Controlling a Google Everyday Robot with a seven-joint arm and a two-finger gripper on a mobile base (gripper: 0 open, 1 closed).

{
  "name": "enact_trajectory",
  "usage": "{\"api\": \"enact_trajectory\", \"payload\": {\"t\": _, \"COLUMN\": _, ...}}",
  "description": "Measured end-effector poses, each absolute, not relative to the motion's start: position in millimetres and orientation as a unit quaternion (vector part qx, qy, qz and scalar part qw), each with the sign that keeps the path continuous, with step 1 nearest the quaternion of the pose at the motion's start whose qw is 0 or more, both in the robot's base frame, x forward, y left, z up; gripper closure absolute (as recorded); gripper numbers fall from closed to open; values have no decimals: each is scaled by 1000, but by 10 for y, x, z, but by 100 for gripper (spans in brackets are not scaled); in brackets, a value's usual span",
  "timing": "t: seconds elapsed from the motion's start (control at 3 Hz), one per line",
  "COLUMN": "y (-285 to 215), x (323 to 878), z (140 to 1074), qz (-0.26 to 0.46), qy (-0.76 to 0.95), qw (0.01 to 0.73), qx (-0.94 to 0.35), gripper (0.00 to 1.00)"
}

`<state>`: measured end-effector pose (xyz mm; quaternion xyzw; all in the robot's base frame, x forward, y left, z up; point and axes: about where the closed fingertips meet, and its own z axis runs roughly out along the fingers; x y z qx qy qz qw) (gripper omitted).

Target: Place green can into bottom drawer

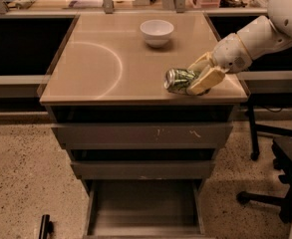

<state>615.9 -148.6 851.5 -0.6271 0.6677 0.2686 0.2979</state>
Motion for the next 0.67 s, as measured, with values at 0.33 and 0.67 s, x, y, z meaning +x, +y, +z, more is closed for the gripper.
{"api": "enact_trajectory", "payload": {"t": 0.33, "y": -1493, "x": 5837, "z": 8557, "qz": 259, "qy": 666, "qw": 333, "qx": -614, "gripper": 100}}
{"api": "enact_trajectory", "payload": {"t": 0.67, "y": -1521, "x": 5485, "z": 8390, "qz": 257, "qy": 676, "qw": 358, "qx": -590, "gripper": 100}}
